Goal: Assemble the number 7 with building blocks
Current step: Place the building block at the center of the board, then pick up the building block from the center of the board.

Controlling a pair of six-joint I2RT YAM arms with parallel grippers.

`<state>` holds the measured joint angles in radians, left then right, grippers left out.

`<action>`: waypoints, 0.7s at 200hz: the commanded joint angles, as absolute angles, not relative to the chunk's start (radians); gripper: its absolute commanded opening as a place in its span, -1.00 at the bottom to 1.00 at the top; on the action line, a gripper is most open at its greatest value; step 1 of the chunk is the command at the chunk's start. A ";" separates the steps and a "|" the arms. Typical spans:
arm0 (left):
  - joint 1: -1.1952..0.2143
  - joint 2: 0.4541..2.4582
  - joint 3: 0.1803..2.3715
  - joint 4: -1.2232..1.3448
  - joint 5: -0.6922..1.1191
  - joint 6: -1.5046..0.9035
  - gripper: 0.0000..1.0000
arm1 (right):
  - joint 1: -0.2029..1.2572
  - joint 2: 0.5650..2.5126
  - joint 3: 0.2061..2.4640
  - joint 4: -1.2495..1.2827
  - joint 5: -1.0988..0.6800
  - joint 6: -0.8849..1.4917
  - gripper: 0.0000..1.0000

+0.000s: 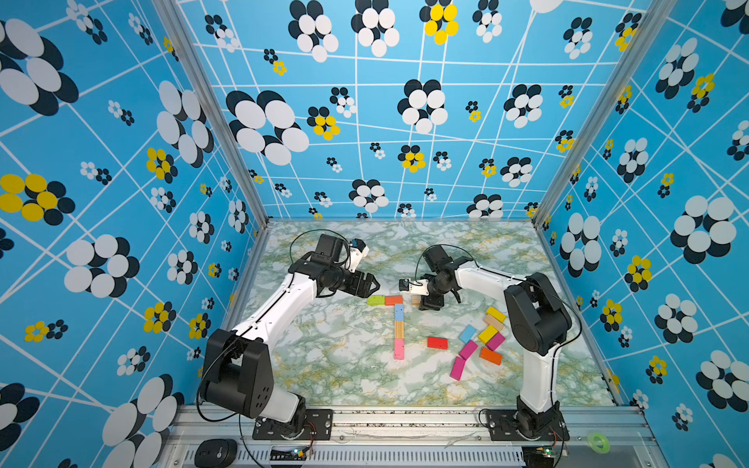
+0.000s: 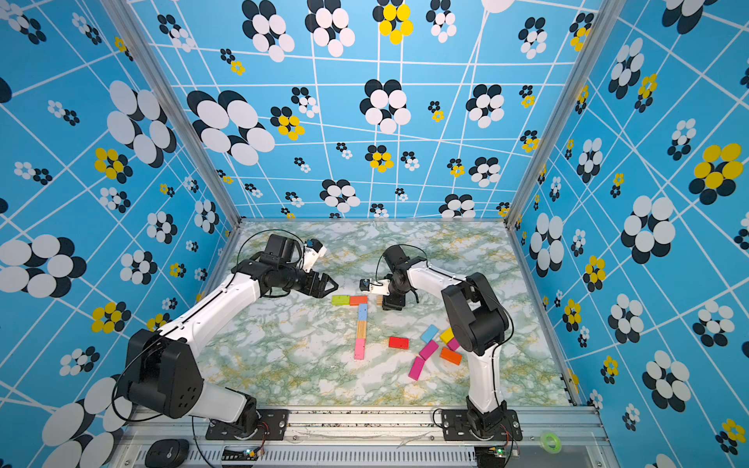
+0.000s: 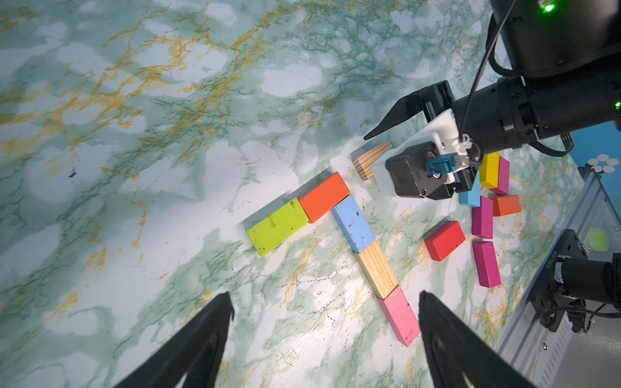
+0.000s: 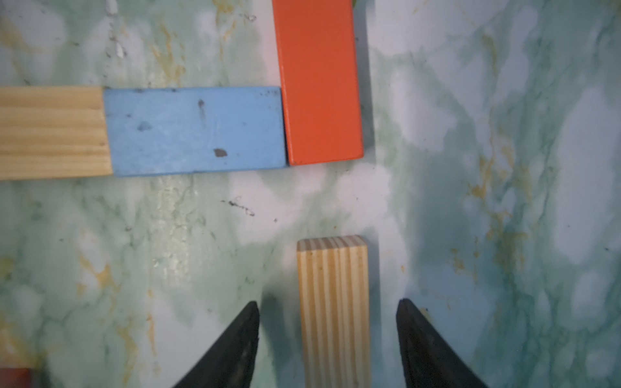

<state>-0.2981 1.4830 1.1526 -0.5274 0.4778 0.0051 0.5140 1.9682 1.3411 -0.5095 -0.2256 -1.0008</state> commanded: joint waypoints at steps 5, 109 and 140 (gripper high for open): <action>-0.291 1.476 1.152 -0.546 0.481 0.023 0.80 | 0.510 1.787 1.271 -0.475 -0.261 -0.920 0.33; -0.299 1.467 1.148 -0.542 0.486 0.023 0.80 | 0.555 1.336 0.912 -0.636 -0.292 -0.793 0.35; -0.308 1.464 1.146 -0.542 0.487 0.030 0.80 | 0.618 1.404 0.905 -0.696 -0.221 -0.804 0.32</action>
